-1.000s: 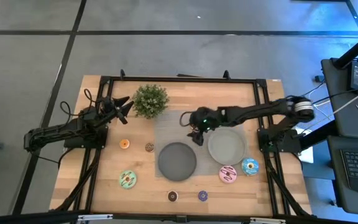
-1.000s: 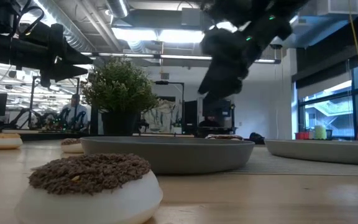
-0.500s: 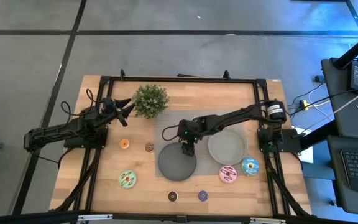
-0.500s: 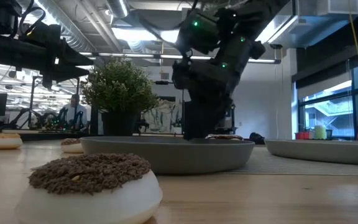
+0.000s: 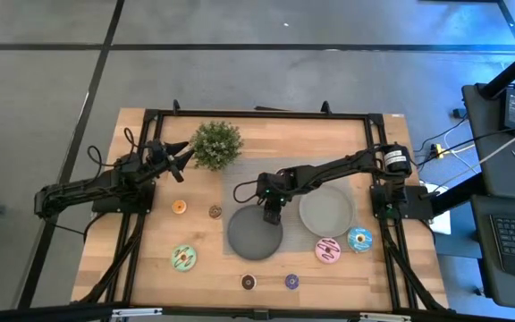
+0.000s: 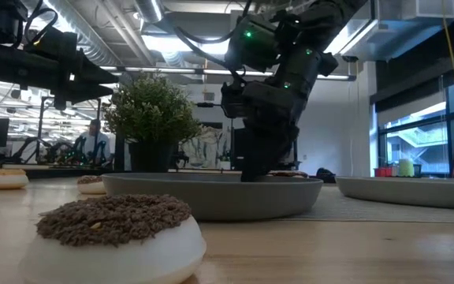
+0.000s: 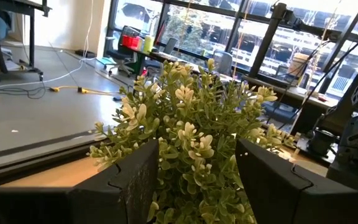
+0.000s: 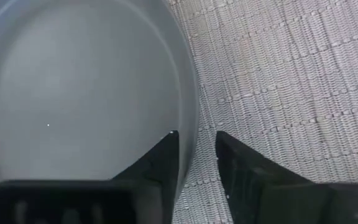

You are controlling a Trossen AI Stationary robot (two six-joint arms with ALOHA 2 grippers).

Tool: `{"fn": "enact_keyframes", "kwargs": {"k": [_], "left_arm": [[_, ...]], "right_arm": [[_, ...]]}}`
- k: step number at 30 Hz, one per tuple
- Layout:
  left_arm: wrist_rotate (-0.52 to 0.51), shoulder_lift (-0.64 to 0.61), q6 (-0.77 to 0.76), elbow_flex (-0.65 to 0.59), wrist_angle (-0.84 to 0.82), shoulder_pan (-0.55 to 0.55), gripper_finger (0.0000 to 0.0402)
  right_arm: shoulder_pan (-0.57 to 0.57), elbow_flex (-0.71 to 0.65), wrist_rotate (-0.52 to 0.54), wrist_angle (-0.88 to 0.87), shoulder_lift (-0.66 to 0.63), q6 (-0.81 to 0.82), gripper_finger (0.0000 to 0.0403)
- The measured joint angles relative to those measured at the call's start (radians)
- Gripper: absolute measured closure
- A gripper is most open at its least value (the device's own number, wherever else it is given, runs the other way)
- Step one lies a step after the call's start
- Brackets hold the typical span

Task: Pick & Place donuts
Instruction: Adjust the dark gray plate on the mat

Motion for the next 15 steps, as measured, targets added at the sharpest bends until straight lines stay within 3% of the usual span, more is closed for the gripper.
{"fn": "enact_keyframes", "kwargs": {"k": [8, 15], "left_arm": [[0.0, 0.0, -0.002, 0.0, 0.0, 0.0, 0.0192], [0.0, 0.0, -0.003, 0.0, 0.0, 0.0, 0.0192]], "right_arm": [[0.0, 0.0, -0.001, 0.002, 0.0, -0.021, 0.0368], [-0.002, 0.0, -0.032, 0.004, 0.0, -0.014, 0.0395]]}}
